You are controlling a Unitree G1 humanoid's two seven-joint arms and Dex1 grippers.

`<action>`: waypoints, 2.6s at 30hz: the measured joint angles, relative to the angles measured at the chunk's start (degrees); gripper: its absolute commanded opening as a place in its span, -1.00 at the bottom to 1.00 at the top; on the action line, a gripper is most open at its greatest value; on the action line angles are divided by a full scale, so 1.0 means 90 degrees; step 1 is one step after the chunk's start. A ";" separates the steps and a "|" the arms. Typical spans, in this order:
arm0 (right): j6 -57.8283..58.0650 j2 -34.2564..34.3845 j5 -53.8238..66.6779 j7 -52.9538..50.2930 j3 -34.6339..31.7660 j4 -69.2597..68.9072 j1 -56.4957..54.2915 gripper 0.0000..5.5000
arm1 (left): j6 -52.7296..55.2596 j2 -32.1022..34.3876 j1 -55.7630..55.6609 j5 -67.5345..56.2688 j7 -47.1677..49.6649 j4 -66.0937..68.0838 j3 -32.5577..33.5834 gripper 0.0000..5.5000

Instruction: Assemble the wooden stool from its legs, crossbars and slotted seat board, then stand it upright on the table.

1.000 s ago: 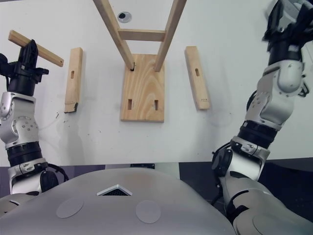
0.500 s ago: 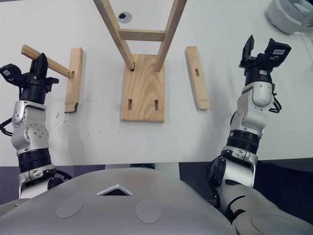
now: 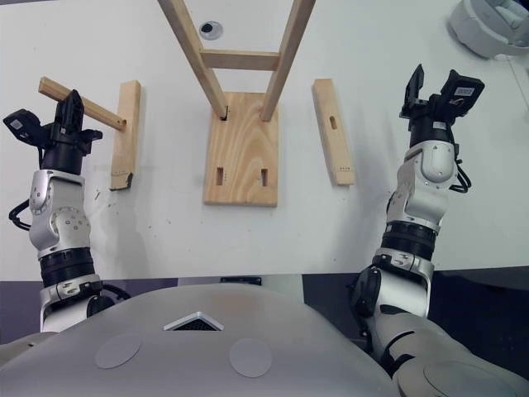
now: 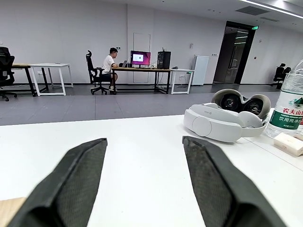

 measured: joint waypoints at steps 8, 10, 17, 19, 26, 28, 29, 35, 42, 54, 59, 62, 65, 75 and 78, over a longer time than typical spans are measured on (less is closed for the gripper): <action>0.0000 -0.0003 -0.0002 -0.0001 0.0018 0.0017 0.0001 0.08 | -0.0108 -0.0171 -0.0080 -0.0027 0.0058 0.0100 0.0006 -0.86; -0.0007 -0.0012 -0.0003 0.0002 0.0029 0.0049 0.0001 0.08 | -0.0035 -0.0238 -0.0041 -0.0055 0.0157 -0.0086 0.0005 -0.86; -0.0050 -0.0014 -0.0006 -0.0002 0.0103 0.0095 0.0018 0.08 | 0.0197 -0.0391 0.0136 -0.0104 0.0423 -0.0730 -0.0127 -0.86; -0.0051 -0.0014 -0.0006 -0.0002 0.0114 0.0095 0.0025 0.08 | 0.0196 -0.0403 0.0169 -0.0087 0.0460 -0.0722 -0.0126 -0.86; -0.0071 -0.0014 -0.0003 -0.0005 0.0125 0.0127 0.0025 0.08 | -0.0143 -0.0402 0.0223 0.0211 0.0454 -0.0398 -0.0165 -0.86; -0.0086 -0.0014 -0.0001 -0.0013 0.0125 0.0128 0.0025 0.08 | -0.0285 -0.0404 0.0177 0.0274 0.0453 -0.0279 -0.0222 -0.86; -0.0091 -0.0014 -0.0001 -0.0016 0.0126 0.0128 0.0025 0.08 | -0.0358 -0.0404 0.0152 0.0293 0.0459 -0.0217 -0.0266 -0.86; -0.0092 -0.0014 -0.0003 -0.0050 0.0168 0.0126 0.0025 0.08 | -0.0366 -0.0416 0.0103 0.0529 0.0657 -0.0269 -0.0494 -0.86; -0.0098 -0.0012 -0.0005 -0.0056 0.0217 0.0126 0.0025 0.08 | -0.0158 -0.0476 0.0075 0.0506 0.0778 -0.0421 -0.0582 -0.86; -0.0134 0.0003 -0.0022 -0.0073 0.0347 0.0125 0.0025 0.08 | 0.0175 -0.1090 0.0038 0.0104 0.1608 -0.1124 -0.0378 -0.86; -0.0155 0.0026 -0.0022 -0.0098 0.0350 0.0125 0.0074 0.08 | 0.0139 -0.1305 0.0046 0.0260 0.1944 -0.1100 -0.0379 -0.86; -0.0173 0.0026 -0.0021 -0.0112 0.0363 0.0126 0.0074 0.08 | 0.0084 -0.1370 0.0050 0.0285 0.1950 -0.0974 -0.0404 -0.86; -0.0177 0.0026 -0.0020 -0.0120 0.0384 0.0127 0.0074 0.08 | 0.0020 -0.1374 0.0045 0.0414 0.1950 -0.0892 -0.0441 -0.86; -0.0189 0.0027 -0.0018 -0.0143 0.0390 0.0152 0.0074 0.08 | -0.0368 -0.1343 -0.0038 0.0840 0.1905 -0.0546 -0.0627 -0.86; -0.0192 0.0028 -0.0017 -0.0144 0.0392 0.0156 0.0074 0.08 | -0.0404 -0.1301 -0.0158 0.1030 0.1929 -0.0425 -0.0647 -0.86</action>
